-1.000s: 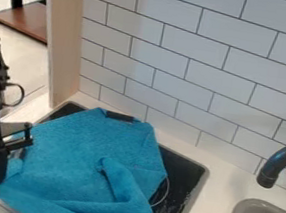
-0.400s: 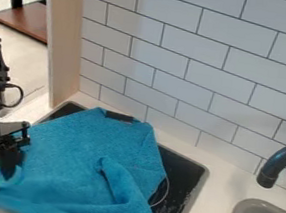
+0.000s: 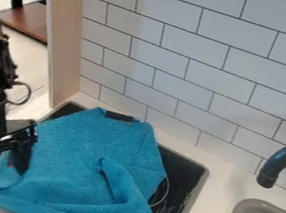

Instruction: Unfold the cloth from right to the bottom left

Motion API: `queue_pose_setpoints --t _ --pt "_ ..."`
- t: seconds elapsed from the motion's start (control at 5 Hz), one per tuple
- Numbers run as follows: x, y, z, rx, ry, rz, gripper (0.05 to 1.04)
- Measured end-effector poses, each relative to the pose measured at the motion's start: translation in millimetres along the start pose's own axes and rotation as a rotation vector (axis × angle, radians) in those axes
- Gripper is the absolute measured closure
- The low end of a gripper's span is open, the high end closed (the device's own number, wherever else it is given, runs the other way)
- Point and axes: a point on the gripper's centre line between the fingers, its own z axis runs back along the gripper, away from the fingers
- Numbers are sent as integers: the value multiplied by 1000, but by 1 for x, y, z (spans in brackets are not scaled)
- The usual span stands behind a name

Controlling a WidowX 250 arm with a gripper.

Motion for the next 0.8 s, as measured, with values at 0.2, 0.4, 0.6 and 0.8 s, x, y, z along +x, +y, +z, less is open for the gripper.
queue_pose_setpoints --t 0.2,0.4,0.6,0.8 --pt "-6 -22 6 -44 6 -64 83" --pt "-16 -52 17 -107 -3 -162 83" --pt "-31 -73 21 -121 -7 -259 83" --pt "-32 -78 22 -145 -16 -307 83"
